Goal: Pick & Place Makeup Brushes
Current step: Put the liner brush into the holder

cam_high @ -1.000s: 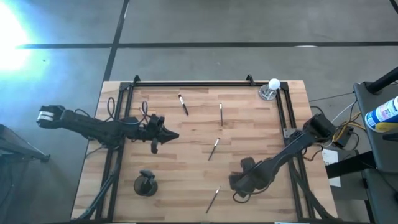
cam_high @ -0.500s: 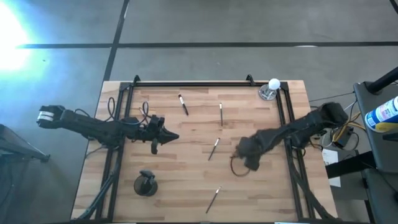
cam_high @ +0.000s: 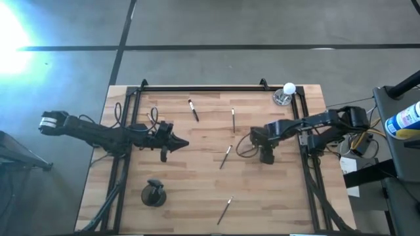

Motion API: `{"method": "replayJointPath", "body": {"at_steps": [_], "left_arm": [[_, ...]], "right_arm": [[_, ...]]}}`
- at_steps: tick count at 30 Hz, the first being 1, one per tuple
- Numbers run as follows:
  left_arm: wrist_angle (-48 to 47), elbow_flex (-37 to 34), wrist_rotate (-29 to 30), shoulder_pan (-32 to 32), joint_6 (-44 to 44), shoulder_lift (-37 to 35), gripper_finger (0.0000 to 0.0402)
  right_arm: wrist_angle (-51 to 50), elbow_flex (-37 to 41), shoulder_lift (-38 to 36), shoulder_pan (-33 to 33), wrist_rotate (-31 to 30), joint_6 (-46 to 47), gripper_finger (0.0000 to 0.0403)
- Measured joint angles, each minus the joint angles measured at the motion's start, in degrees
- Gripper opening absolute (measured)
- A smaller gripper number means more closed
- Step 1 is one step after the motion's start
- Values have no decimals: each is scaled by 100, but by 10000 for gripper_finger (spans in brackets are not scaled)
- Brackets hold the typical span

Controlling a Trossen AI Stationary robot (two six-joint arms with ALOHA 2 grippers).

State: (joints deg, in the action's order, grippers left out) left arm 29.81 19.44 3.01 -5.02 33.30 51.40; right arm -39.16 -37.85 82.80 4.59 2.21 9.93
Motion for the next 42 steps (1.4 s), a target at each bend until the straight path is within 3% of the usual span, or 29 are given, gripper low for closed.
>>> {"method": "replayJointPath", "body": {"at_steps": [6, 13, 21, 24, 35, 39, 42], "left_arm": [[-92, 2, 9, 0, 34, 15, 0], [-157, 2, 9, 2, 94, 13, 0], [-263, 2, 8, 2, 118, 13, 0], [-262, 2, 7, 2, 130, 13, 0], [-267, 2, 4, 2, 626, 13, 0], [-287, 2, 6, 2, 1245, 13, 0], [-288, 2, -13, 2, 1898, 13, 11]], "right_arm": [[41, -252, 292, 128, -31, -555, 141], [-115, -840, 103, 227, -349, -1555, 141], [-196, -946, 588, 1177, -338, -2616, 140], [-198, -940, 900, 1474, -77, -2984, 134], [-337, -1255, 1369, 1590, 42, -3536, 59], [-279, -1228, 1277, 1588, 49, -3536, 17], [-303, -1228, 1187, 1549, 75, -3428, 11]]}}
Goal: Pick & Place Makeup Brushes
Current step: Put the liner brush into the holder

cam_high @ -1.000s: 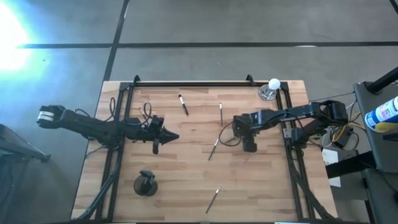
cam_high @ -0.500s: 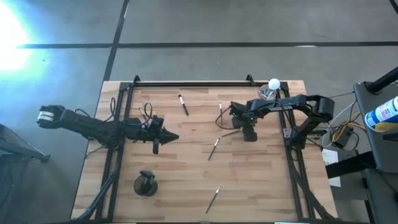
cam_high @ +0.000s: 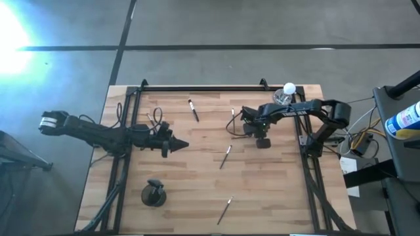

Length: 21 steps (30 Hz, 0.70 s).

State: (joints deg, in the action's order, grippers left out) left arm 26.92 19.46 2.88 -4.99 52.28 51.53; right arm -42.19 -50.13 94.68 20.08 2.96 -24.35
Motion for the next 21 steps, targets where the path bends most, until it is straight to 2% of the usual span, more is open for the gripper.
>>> {"method": "replayJointPath", "body": {"at_steps": [4, 11, 16, 21], "left_arm": [[-111, 0, -237, 0, 776, 0, 47], [-636, 147, -543, -2, 1783, -2, 123], [-696, 335, -828, 10, 2522, -1, 149], [-824, 542, -883, 13, 2999, 0, 155]], "right_arm": [[-51, -61, -349, -128, 42, 162, 10], [-372, -538, -1021, -761, -433, 401, 9], [-739, -1273, -1170, -1535, -1203, 262, 9], [-950, -2294, -877, -2309, -2084, -214, 9]]}}
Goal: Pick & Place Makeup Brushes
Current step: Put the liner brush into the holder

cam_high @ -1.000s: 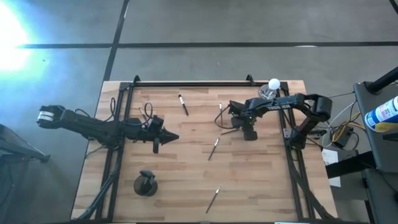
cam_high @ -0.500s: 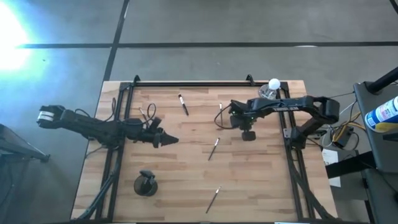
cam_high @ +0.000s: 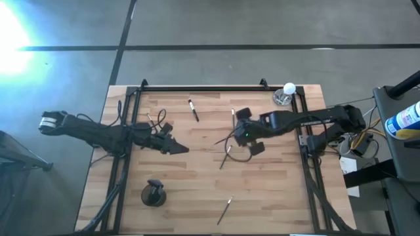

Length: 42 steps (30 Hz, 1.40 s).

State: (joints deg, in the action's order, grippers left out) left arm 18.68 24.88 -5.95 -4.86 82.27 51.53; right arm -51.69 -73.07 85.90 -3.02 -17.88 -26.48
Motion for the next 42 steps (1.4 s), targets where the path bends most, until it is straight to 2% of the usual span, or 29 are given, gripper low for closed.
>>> {"method": "replayJointPath", "body": {"at_steps": [8, 14, 18, 23, 30, 36, 42], "left_arm": [[-648, 494, -204, 65, 44, 129, 155], [-633, 913, -647, 76, -155, 618, 155], [-629, 1220, -729, 99, -408, 1030, 155], [-640, 1521, -765, 286, -604, 1405, 155], [-614, 1708, -841, 675, -903, 1471, 155], [-613, 1815, -1224, 863, -1029, 1568, 155], [-560, 1958, -1357, 861, -1204, 1803, 128]], "right_arm": [[-27, -1613, 1069, -805, -1232, -1612, 8], [1, -2501, 1723, -915, -1444, -2437, 8], [49, -2921, 1973, -913, -1561, -2959, 8], [171, -3203, 2088, -961, -1573, -3442, 8], [259, -3285, 2084, -1014, -1577, -3678, 8], [281, -3266, 2078, -1062, -1577, -3773, 8], [442, -3265, 2079, -1070, -1579, -3806, 8]]}}
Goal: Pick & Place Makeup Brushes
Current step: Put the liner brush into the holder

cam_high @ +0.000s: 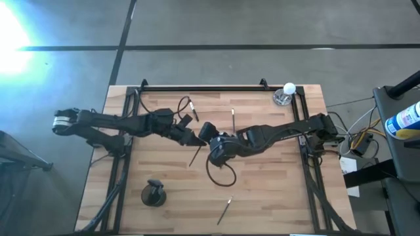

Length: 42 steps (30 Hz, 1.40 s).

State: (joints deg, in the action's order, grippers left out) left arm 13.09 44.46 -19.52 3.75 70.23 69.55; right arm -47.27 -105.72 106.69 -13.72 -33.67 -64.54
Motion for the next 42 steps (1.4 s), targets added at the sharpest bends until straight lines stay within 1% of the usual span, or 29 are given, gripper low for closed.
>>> {"method": "replayJointPath", "body": {"at_steps": [4, 9, 10, 13, 15, 21, 23, 25, 28, 30, 32, 35, 37, 42], "left_arm": [[46, 3, 1, 0, -60, 5, 89], [65, 5, -32, 26, -201, -63, 23], [54, 7, -33, 26, -254, -81, 15], [36, 7, -51, 26, -365, -113, 13], [-14, 7, 58, 31, -468, -138, 13], [-500, 5, 404, 32, -1050, -427, 13], [-741, 5, 607, 13, -1348, -571, 13], [-986, 1, 880, -79, -1686, -787, 13], [-1345, 1, 1361, -388, -2286, -1207, 13], [-1591, 0, 1826, -747, -2699, -1504, 13], [-1906, -12, 2413, -1234, -3092, -1818, 13], [-2443, -29, 3487, -2168, -3516, -2211, 13], [-2721, -84, 4314, -2901, -3659, -2409, 13], [-3051, -339, 6270, -4864, -3494, -2607, 12]], "right_arm": [[-3, 7, 0, -3, 2, -15, 8], [19, 9, 0, -27, 18, -27, 8], [62, 9, 0, -41, 25, 6, 8], [99, 9, -2, -71, 22, 104, 13], [120, -14, -2, -84, 19, 289, 24], [79, -476, -13, -117, -589, 1372, 69], [-224, -773, -13, -120, -709, 2096, 77], [-642, -1089, -23, -124, -545, 3127, 76], [-1216, -1397, -70, -84, -83, 4634, 58], [-1392, -1448, -94, -76, -11, 5103, 39], [-1414, -1408, -100, -108, -23, 5314, 19], [-1406, -1278, -125, -158, -77, 5593, 10], [-1406, -1208, -127, -177, -79, 5796, 9], [-1378, -1186, -75, -180, -105, 6171, 8]]}}
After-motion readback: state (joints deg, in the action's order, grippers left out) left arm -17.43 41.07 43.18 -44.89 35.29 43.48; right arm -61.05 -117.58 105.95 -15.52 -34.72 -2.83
